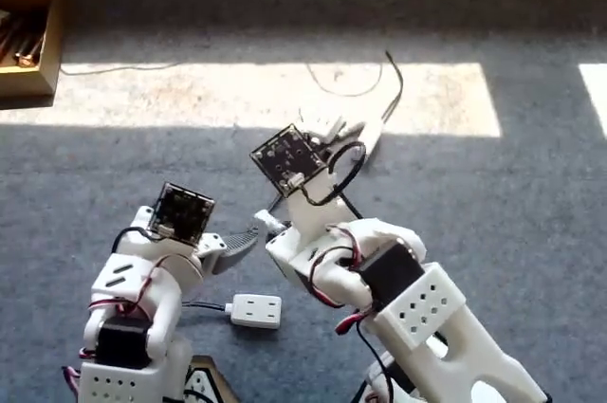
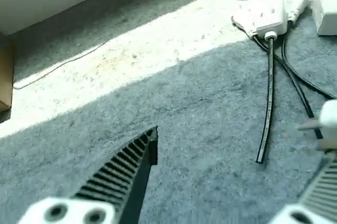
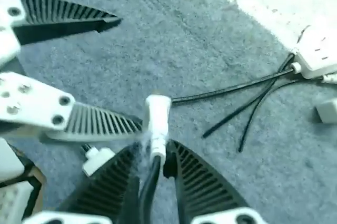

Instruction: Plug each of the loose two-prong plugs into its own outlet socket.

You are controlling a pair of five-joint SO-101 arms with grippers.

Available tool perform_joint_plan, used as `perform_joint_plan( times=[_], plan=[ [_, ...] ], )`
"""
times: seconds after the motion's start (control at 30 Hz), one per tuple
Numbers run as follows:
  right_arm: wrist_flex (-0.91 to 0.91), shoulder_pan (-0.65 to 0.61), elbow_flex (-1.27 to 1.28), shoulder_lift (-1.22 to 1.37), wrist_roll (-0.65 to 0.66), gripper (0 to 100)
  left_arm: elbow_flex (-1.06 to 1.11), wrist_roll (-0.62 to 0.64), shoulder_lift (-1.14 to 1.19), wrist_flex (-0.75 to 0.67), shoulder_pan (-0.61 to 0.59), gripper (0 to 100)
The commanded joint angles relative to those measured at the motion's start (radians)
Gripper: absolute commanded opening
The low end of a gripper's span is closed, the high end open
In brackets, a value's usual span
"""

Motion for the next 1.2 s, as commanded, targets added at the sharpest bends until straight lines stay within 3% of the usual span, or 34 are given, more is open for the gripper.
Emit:
perform_joint_plan(
  times=[0.0, 0.23, 0.47, 0.63, 0.77, 0.97, 1.17],
  plan=[
    [0.070, 0.030, -0.031, 0.107, 0.017, 0.5, -0.045, -0.005, -0.010, -0.006, -0.073, 42],
    [0.099, 0.025, -0.088, 0.173, 0.020, 0.5, -0.045, -0.003, -0.010, -0.009, -0.085, 42],
    [0.349, 0.025, -0.305, 0.262, 0.017, 0.5, 0.036, 0.066, -0.002, -0.232, -0.277, 37],
    [0.538, 0.025, -0.498, 0.481, -0.051, 0.5, 0.051, 0.100, -0.002, -0.249, -0.294, 37],
    [0.562, 0.007, -0.616, 0.598, -0.074, 0.5, 0.050, 0.100, -0.002, -0.249, -0.297, 37],
    [0.553, -0.160, -0.625, 0.659, -0.160, 0.5, 0.044, 0.118, -0.002, -0.258, -0.369, 37],
    [0.562, -0.216, -0.607, 0.644, -0.374, 0.5, 0.047, 0.129, -0.001, -0.287, -0.447, 36]
  ],
)
